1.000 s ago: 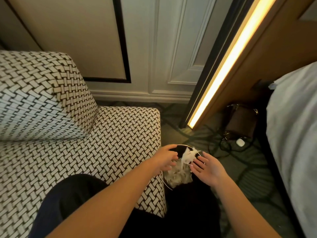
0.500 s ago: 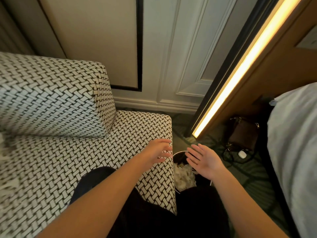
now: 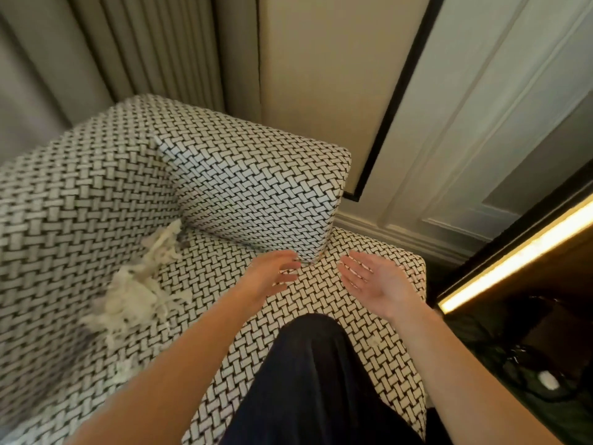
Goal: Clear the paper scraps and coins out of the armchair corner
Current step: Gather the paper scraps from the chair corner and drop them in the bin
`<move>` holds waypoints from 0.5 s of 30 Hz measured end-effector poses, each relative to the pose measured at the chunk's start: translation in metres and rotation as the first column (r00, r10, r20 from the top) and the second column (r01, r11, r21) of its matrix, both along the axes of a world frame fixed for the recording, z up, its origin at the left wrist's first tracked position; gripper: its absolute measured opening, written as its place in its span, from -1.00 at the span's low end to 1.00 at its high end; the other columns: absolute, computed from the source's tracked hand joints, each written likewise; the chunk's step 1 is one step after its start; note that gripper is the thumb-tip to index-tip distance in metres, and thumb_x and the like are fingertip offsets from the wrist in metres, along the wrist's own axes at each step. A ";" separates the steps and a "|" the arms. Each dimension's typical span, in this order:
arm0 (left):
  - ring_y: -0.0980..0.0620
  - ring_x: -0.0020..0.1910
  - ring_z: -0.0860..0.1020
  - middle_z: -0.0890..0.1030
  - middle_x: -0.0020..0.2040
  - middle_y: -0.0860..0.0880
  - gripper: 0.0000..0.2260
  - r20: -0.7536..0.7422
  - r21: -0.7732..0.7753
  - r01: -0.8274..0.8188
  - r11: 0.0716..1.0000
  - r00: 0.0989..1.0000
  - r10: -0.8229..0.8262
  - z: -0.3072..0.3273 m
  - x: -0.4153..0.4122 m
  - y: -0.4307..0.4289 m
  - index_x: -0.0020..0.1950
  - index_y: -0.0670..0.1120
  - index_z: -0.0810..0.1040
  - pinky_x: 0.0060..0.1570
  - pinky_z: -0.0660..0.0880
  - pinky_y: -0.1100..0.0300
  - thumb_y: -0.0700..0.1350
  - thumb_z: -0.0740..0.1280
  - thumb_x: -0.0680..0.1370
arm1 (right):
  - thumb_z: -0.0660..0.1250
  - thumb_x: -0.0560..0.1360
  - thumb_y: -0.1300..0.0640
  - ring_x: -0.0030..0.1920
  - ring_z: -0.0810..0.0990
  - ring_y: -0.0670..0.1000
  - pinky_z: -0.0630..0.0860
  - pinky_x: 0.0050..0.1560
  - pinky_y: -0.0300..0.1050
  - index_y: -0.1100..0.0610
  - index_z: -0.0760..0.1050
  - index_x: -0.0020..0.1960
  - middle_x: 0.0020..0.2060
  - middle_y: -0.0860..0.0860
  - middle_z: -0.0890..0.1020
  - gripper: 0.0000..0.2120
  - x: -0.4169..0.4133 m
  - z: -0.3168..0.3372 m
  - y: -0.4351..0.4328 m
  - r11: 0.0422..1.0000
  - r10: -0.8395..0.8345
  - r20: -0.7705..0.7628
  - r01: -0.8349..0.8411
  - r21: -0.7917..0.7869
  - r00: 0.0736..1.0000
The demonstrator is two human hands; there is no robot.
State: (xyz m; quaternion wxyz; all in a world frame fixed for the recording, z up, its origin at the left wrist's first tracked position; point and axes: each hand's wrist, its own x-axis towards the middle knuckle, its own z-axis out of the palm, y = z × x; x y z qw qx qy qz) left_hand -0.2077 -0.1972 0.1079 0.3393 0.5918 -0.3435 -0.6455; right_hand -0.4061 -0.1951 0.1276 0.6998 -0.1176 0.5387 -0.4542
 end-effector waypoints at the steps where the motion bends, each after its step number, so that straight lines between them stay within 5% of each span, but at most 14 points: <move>1: -0.03 0.06 0.59 0.64 0.04 -0.03 -0.81 0.012 0.005 -0.036 0.999 0.999 0.036 -0.005 0.018 0.002 0.19 -0.05 0.54 0.17 0.49 0.03 -0.13 0.26 0.59 | 0.20 0.58 0.18 0.10 0.59 0.11 0.51 0.08 -0.02 0.23 0.48 0.20 0.11 0.14 0.62 -0.76 0.015 -0.001 -0.004 1.000 0.031 0.001 -0.031 -0.001 1.000; 10: -0.03 -0.07 0.57 0.64 0.05 -0.08 -0.85 0.197 0.141 -0.299 0.944 0.943 0.270 -0.045 0.152 0.061 0.10 -0.09 0.58 -0.06 0.46 0.17 -0.19 0.30 0.56 | 0.16 0.60 0.18 0.13 0.56 0.10 0.46 0.20 -0.01 0.21 0.45 0.22 0.12 0.14 0.59 -0.76 0.141 -0.023 -0.025 0.945 0.325 -0.031 -0.324 0.033 0.945; 15: -0.01 -0.07 0.59 0.62 -0.01 -0.03 -0.85 0.288 0.203 -0.384 0.901 0.903 0.320 -0.066 0.190 0.093 0.10 -0.09 0.59 0.08 0.52 0.09 -0.19 0.32 0.54 | 0.18 0.59 0.18 0.13 0.56 0.08 0.44 0.25 -0.01 0.20 0.47 0.22 0.11 0.12 0.59 -0.76 0.207 -0.041 -0.027 0.885 0.466 -0.074 -0.464 0.053 0.881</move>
